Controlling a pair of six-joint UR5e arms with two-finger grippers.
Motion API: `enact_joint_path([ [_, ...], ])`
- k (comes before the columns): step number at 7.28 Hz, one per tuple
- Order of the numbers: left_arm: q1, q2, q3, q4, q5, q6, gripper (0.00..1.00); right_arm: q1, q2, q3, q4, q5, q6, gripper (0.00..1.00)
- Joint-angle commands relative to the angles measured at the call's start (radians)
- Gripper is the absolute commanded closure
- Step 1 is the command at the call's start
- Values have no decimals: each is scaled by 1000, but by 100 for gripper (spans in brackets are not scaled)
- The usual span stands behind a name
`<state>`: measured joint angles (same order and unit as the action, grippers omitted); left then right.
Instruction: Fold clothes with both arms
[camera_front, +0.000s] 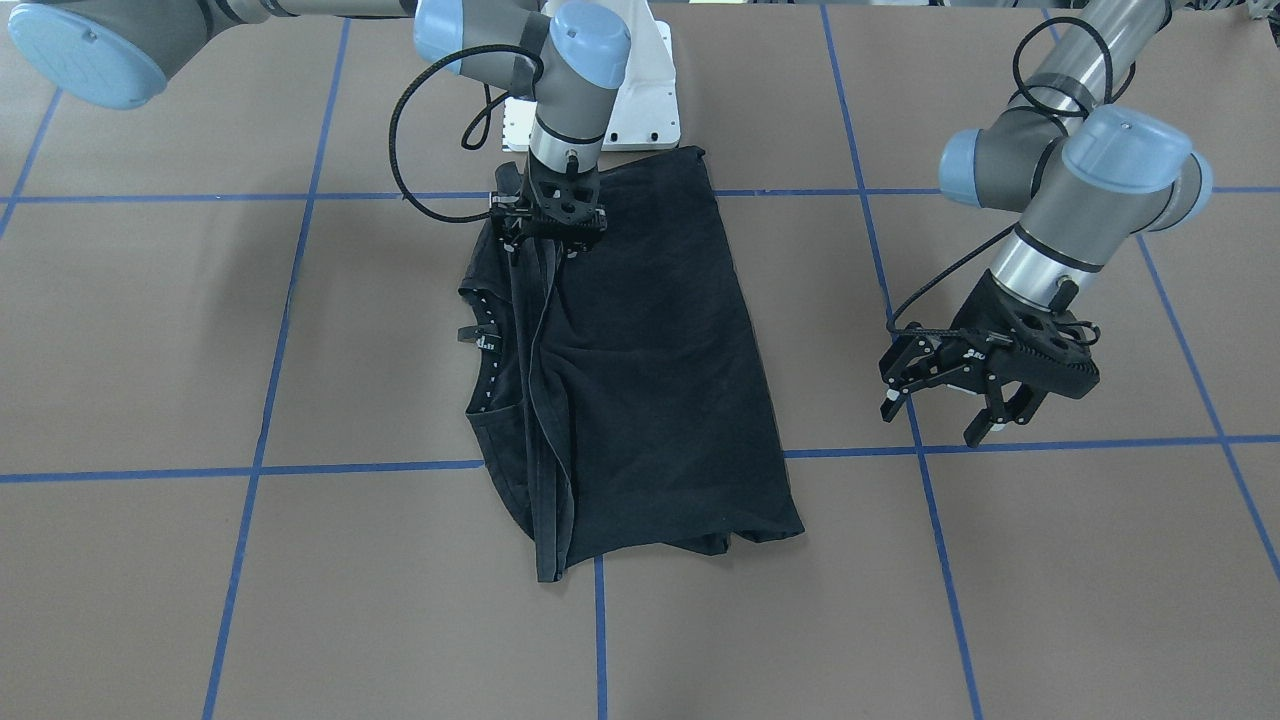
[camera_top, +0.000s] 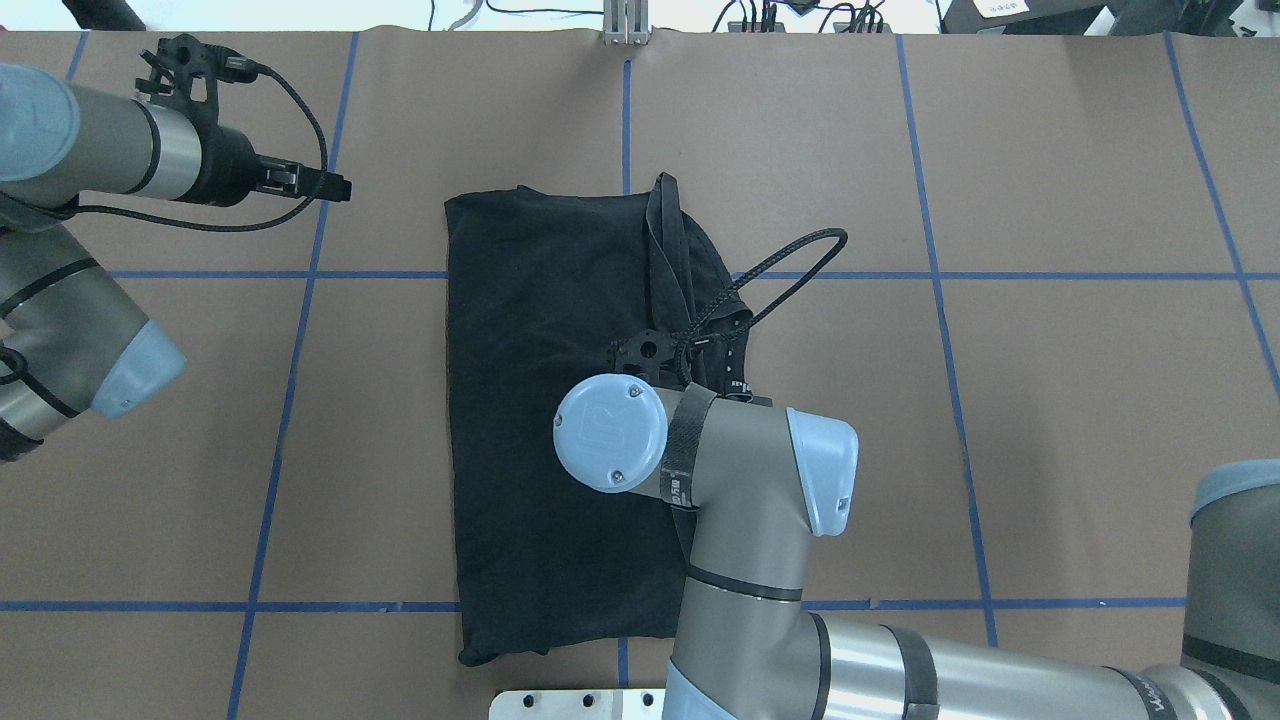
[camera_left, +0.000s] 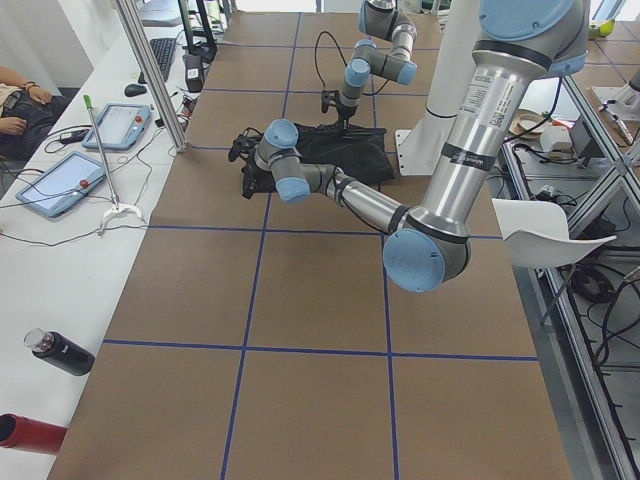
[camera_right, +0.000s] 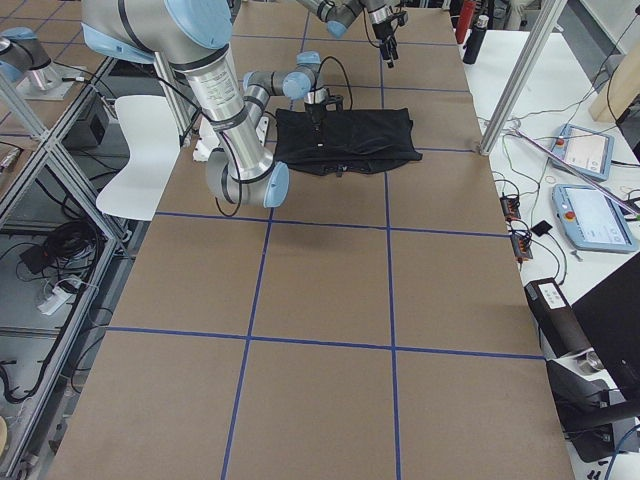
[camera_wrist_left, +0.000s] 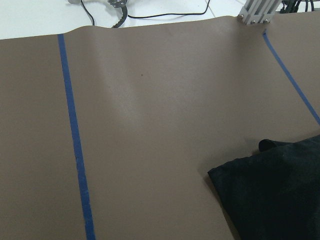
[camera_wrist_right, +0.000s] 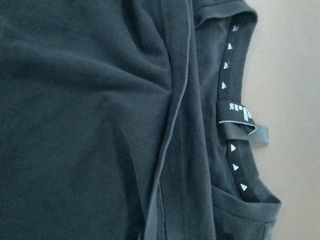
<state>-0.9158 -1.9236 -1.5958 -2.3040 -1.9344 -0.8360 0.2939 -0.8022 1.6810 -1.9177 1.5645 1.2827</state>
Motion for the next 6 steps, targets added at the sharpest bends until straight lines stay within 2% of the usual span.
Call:
enact_joint_path([
  [1, 0, 0, -1, 0, 0, 0, 0, -15, 6, -27, -3, 0, 1, 47],
  [3, 0, 0, 0, 1, 0, 0, 0, -16, 40, -81, -3, -1, 1, 47],
  [5, 2, 0, 0, 1, 0, 0, 0, -15, 38, -84, -4, -1, 0, 49],
  [6, 2, 0, 2, 0, 0, 0, 0, -15, 37, -83, -15, -1, -2, 64],
])
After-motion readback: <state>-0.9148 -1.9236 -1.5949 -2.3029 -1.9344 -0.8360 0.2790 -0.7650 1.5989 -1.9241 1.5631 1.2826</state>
